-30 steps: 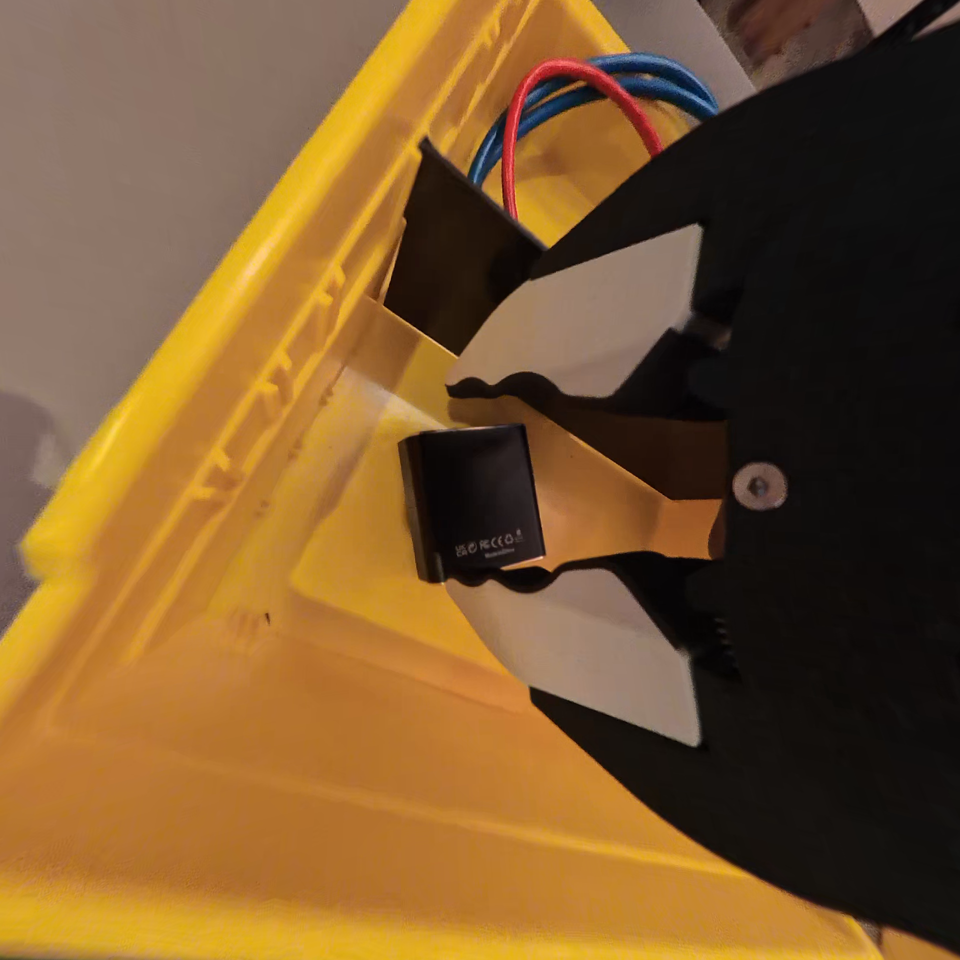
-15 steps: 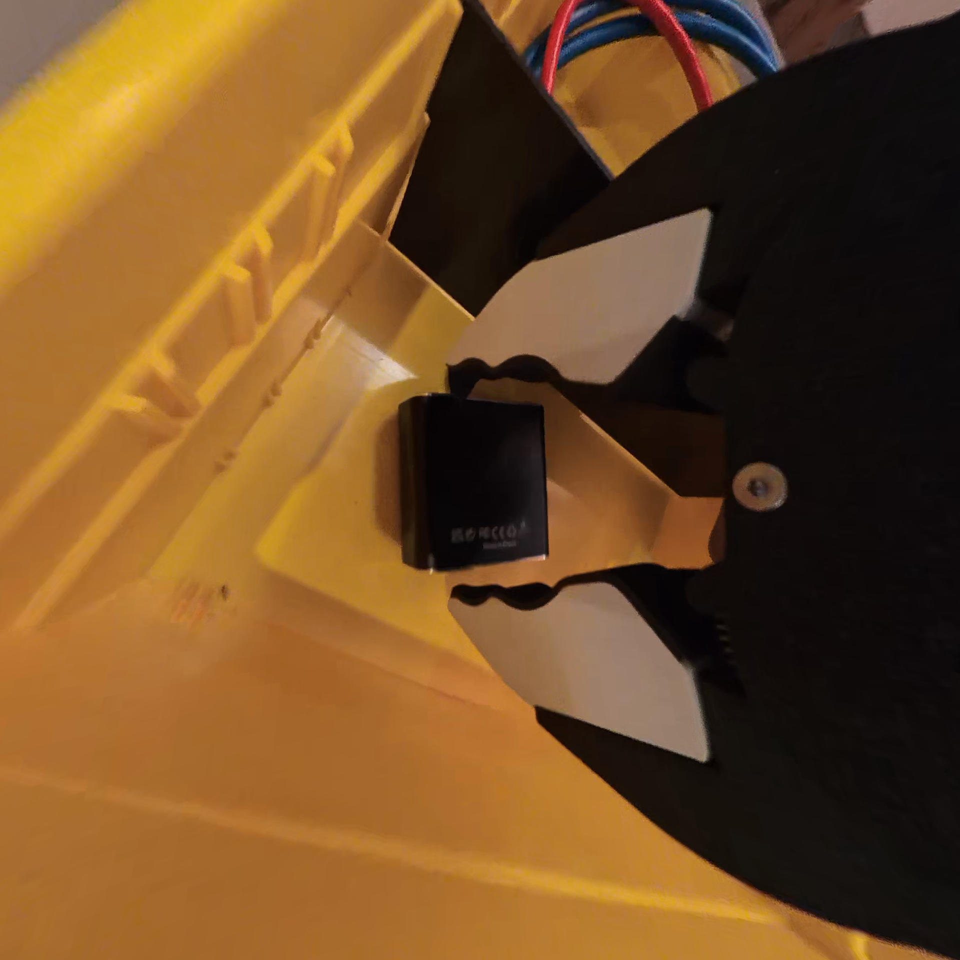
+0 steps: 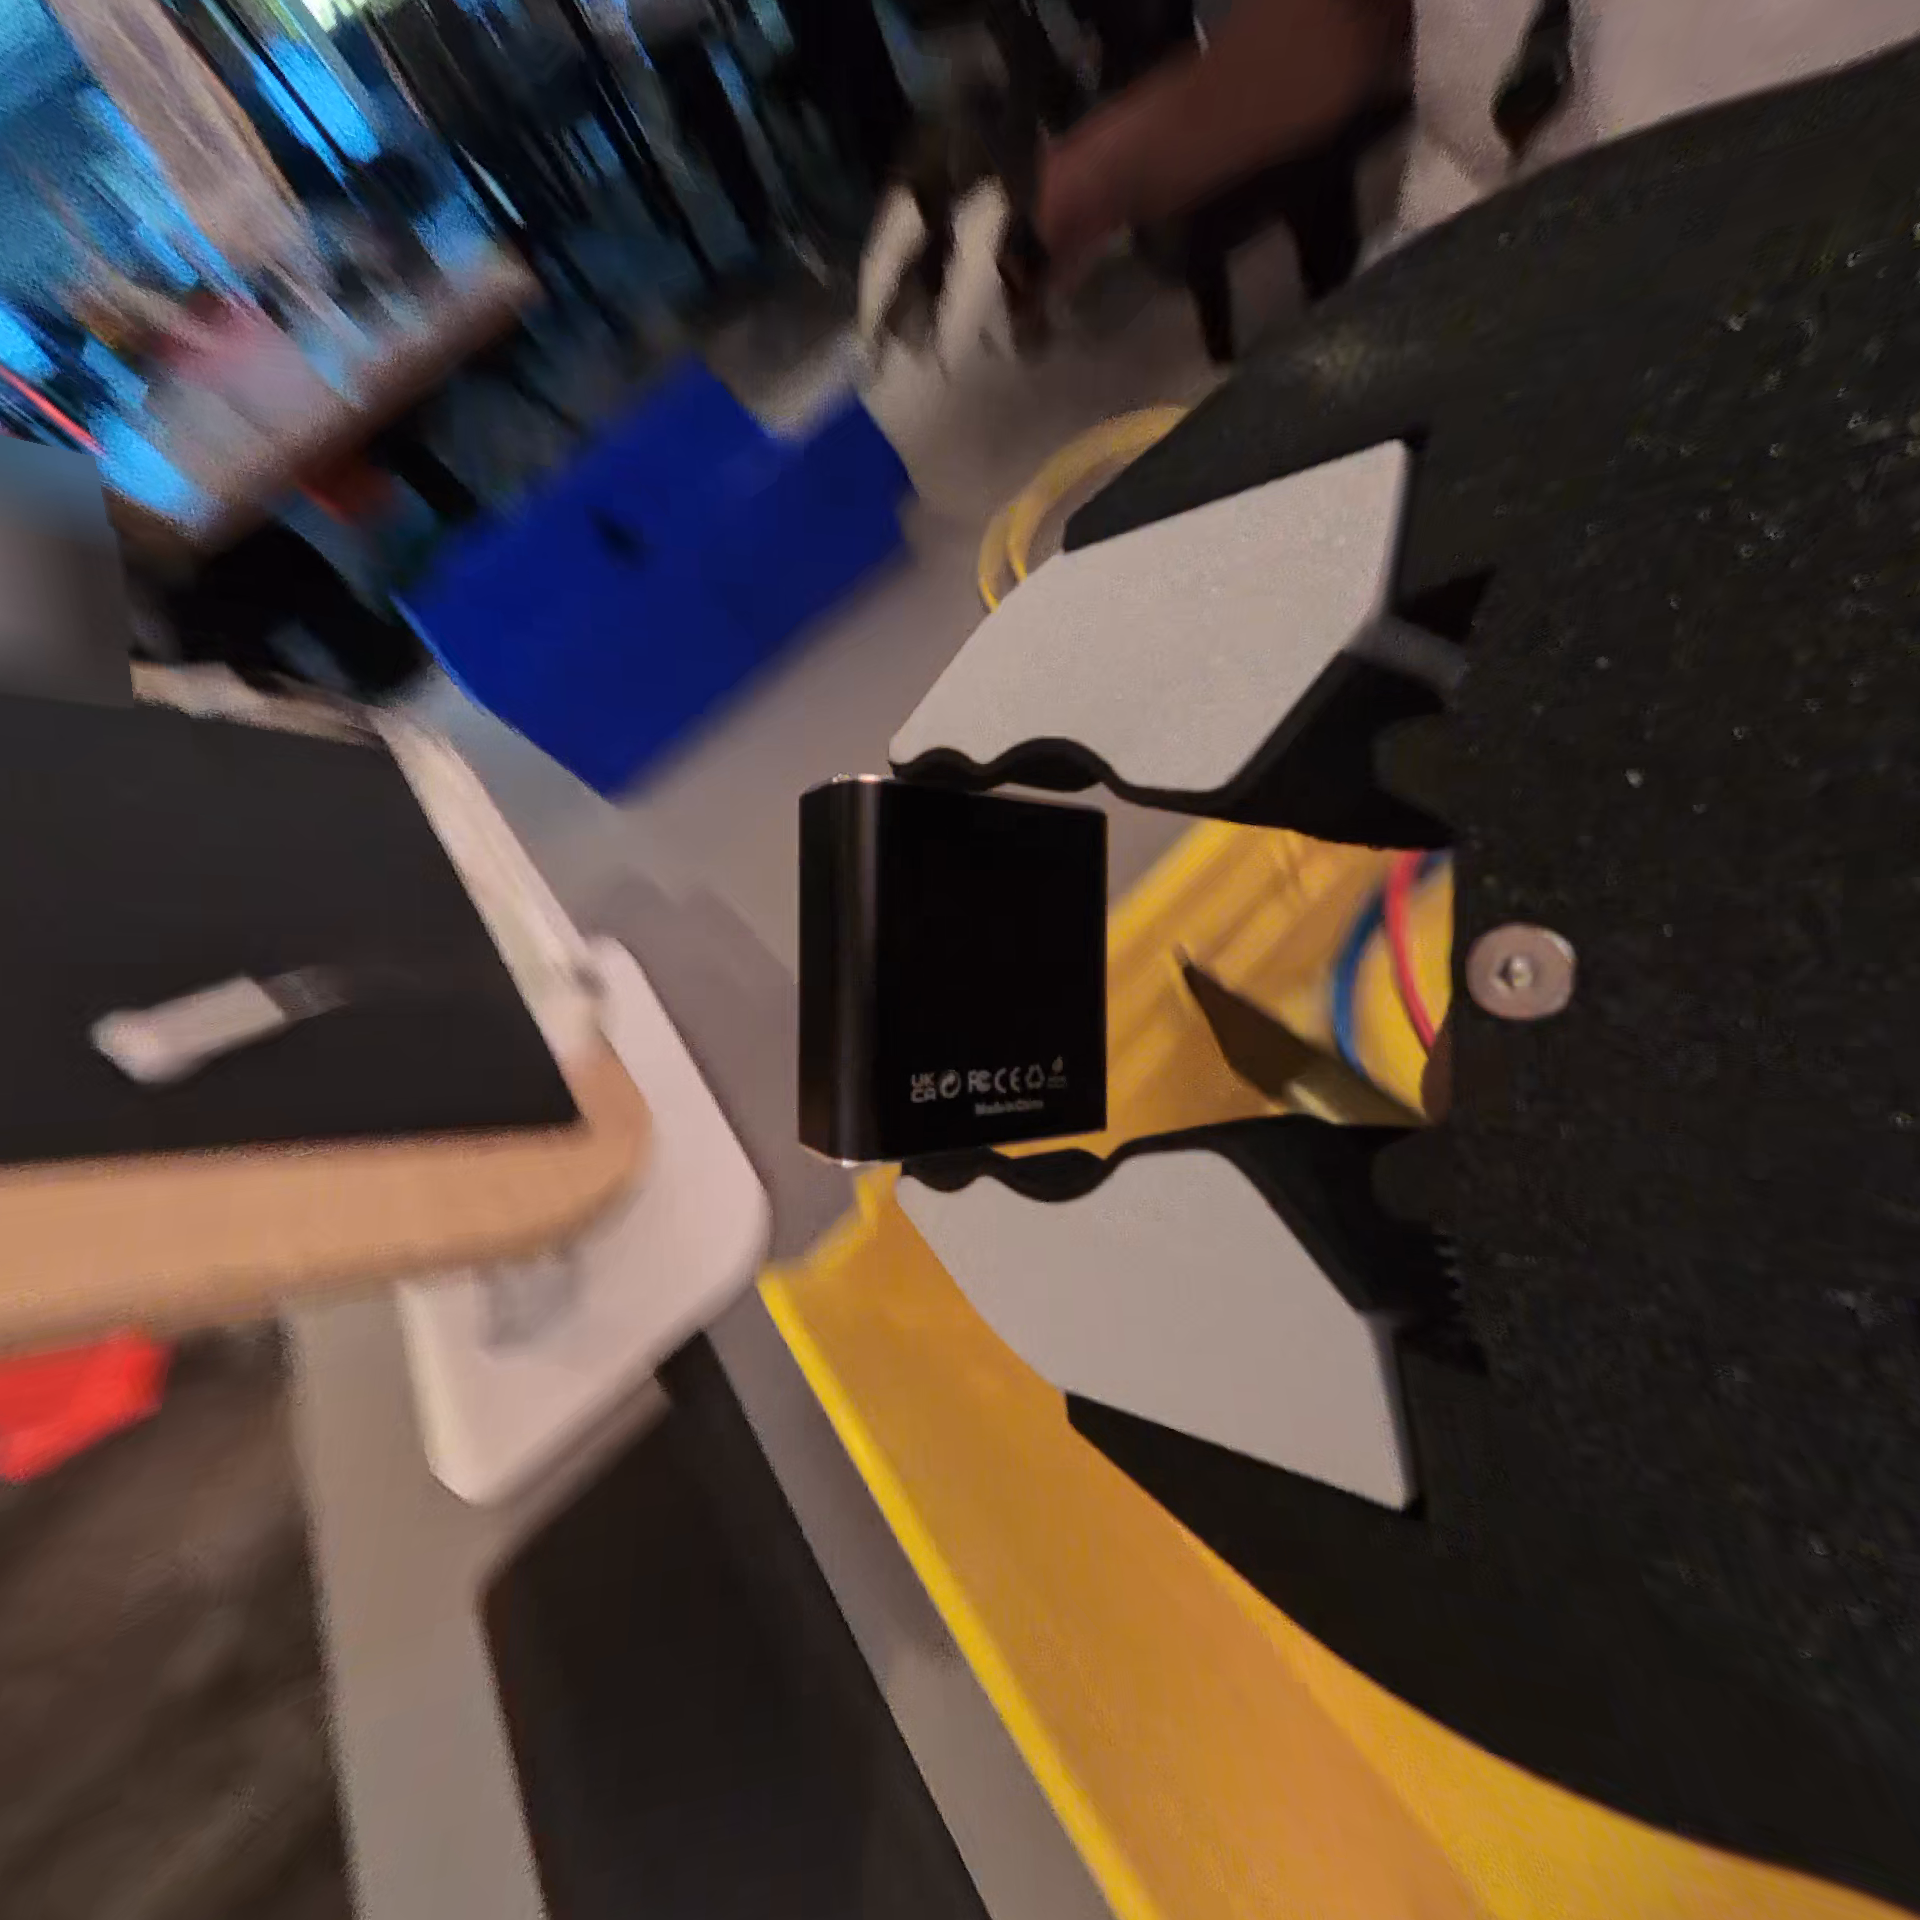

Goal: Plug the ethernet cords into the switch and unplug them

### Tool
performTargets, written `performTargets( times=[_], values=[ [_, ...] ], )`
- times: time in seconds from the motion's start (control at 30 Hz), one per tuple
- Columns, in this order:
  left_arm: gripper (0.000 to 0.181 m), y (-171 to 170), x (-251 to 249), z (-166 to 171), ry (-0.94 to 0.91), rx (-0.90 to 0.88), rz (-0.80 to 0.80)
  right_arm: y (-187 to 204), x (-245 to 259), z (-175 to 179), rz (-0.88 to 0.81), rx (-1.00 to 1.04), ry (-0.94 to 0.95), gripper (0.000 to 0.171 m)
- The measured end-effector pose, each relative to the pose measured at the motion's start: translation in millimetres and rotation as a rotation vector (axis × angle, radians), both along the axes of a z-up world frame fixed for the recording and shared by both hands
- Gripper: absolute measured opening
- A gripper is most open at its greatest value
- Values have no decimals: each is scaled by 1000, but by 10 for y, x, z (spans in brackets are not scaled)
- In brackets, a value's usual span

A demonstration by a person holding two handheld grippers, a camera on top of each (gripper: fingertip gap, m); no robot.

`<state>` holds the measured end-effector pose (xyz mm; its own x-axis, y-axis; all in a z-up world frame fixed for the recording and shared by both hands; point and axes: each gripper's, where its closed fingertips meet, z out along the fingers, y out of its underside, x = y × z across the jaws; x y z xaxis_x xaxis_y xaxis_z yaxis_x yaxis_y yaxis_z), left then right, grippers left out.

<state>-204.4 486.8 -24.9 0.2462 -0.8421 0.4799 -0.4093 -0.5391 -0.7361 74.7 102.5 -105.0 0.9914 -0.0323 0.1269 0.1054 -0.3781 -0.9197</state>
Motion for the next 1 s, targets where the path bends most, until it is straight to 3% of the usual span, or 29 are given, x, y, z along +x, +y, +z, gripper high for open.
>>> performTargets(
  times=[0.13, 0.27, 0.37, 0.5, 0.57, 0.67, 0.73, 0.87, 1.0],
  values=[
    [67, -776, 262, 659, -438, -131, 15, 459, -625, 355, 202, 69, -85, 54],
    [66, -1663, 601, 798, -674, -301, -25, 957, -1419, 814, 322, 220, -86, 62],
    [66, -2159, 873, 746, -746, -382, -32, 1177, -1811, 1062, 344, 342, -78, 61],
    [67, -2659, 1127, 655, -755, -460, -84, 1211, -1914, 1136, 317, 382, -87, 57],
    [67, -2829, 1166, 599, -738, -440, -107, 1134, -1731, 1177, 239, 411, -146, 29],
    [65, -3014, 1114, 467, -671, -302, -184, 965, -1701, 1124, 310, 396, -137, 25],
    [62, -3036, 1005, 340, -615, -80, -205, 871, -1656, 1078, 351, 398, -141, 25],
    [67, -3133, 779, -52, -411, 325, -331, 645, -1770, 905, 674, 347, -19, 24],
    [67, -3286, 663, -69, -403, 479, -423, 411, -1801, 709, 943, 160, 122, 24]
  ],
)
